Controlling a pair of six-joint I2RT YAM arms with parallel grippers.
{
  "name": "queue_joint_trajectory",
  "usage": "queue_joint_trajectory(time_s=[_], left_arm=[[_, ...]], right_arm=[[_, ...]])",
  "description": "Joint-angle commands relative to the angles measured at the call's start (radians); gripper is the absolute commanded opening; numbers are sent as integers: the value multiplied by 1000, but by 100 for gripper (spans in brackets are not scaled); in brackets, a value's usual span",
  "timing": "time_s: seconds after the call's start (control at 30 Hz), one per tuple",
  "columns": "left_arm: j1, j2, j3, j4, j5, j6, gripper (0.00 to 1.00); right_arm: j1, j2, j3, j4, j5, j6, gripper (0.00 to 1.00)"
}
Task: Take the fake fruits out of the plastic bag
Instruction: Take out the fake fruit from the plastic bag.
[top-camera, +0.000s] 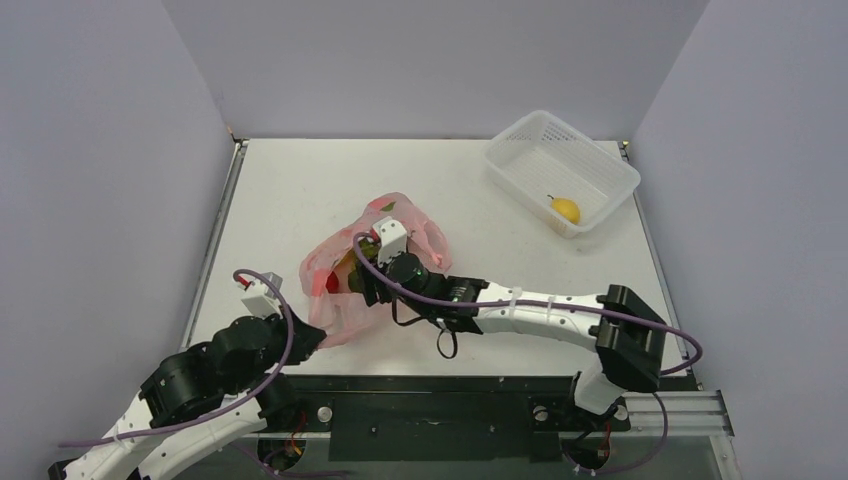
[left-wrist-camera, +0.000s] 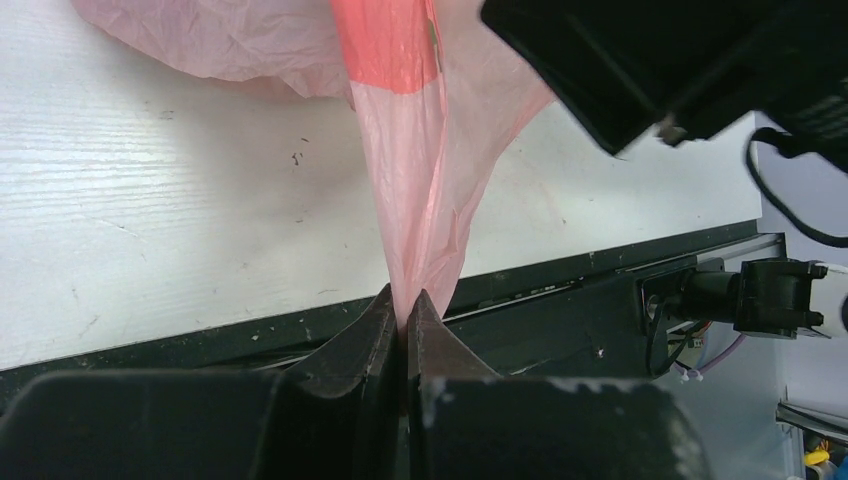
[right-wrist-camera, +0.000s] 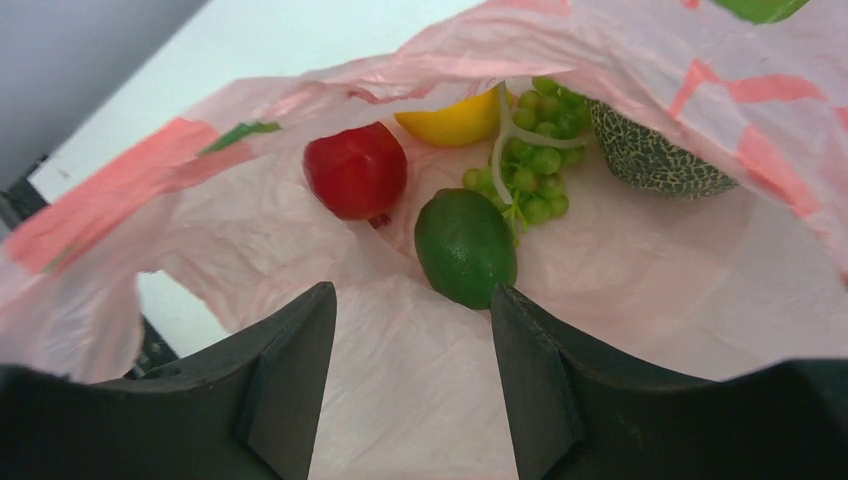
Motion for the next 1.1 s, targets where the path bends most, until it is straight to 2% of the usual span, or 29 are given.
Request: queue_joint_trajectory(time_s=[0.0, 0.23, 0.43, 0.57, 1.07], left_arm=[[-1, 21, -1, 25, -10, -1, 0], [-1, 43, -2, 30, 6, 8, 0], [-3, 44, -2, 33, 10, 10, 0], [-2, 46, -2, 35, 8, 11, 0], [-1, 65, 1, 27, -1, 7, 0]], right_arm=[[-10, 83, 76, 29, 60, -53, 54], [-25, 231, 140, 89, 174, -74, 55], [-37, 275, 110, 189, 210, -85, 54], [-46, 292, 79, 296, 177, -123, 53], [-118, 462, 122, 435, 17, -111, 50]])
